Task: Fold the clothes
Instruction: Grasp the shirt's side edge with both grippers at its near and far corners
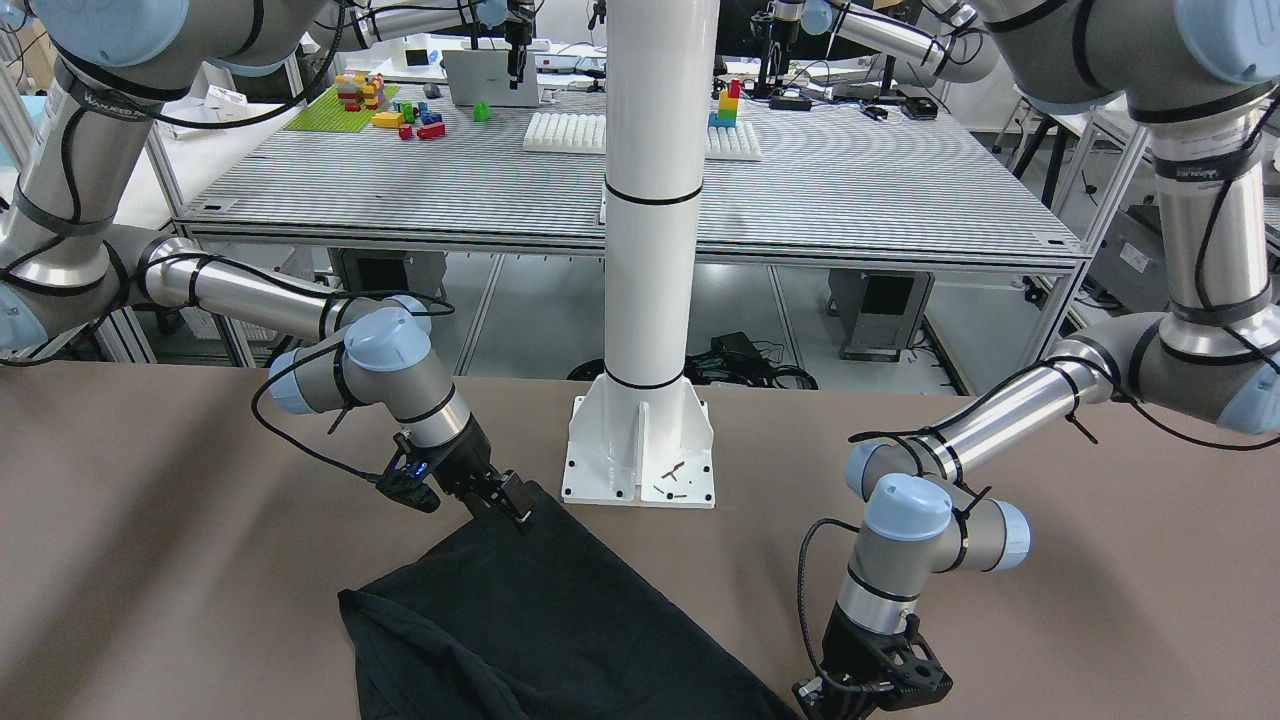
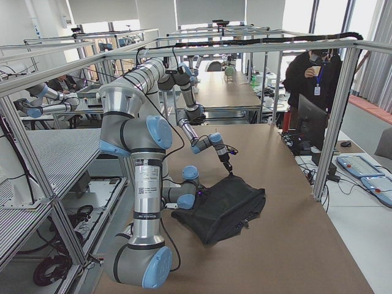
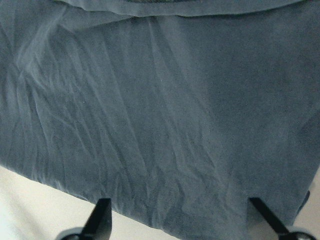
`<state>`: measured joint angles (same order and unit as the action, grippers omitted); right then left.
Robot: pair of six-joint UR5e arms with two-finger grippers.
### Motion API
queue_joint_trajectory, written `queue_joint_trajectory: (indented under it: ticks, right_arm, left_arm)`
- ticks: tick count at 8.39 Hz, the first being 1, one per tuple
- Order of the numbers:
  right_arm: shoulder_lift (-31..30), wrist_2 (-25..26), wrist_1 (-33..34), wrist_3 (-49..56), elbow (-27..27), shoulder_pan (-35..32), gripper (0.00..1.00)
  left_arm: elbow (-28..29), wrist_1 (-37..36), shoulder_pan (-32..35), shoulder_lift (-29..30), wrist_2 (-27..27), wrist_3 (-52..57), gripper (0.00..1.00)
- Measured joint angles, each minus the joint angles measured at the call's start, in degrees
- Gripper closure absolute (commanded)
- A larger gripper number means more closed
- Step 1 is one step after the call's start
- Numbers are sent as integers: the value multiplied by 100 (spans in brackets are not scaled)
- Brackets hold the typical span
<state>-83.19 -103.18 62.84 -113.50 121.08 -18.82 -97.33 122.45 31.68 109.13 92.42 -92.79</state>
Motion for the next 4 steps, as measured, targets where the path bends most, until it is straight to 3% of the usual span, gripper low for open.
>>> queue_joint_trajectory:
  ticks: [2, 4]
  right_arm:
    - [-4, 5, 0, -4, 1, 0, 5]
    - [-4, 15, 0, -1, 4, -15, 5]
  left_arm:
    - [-383, -37, 84, -258, 258, 115, 100]
    - [-330, -57, 458, -323, 474, 616, 100]
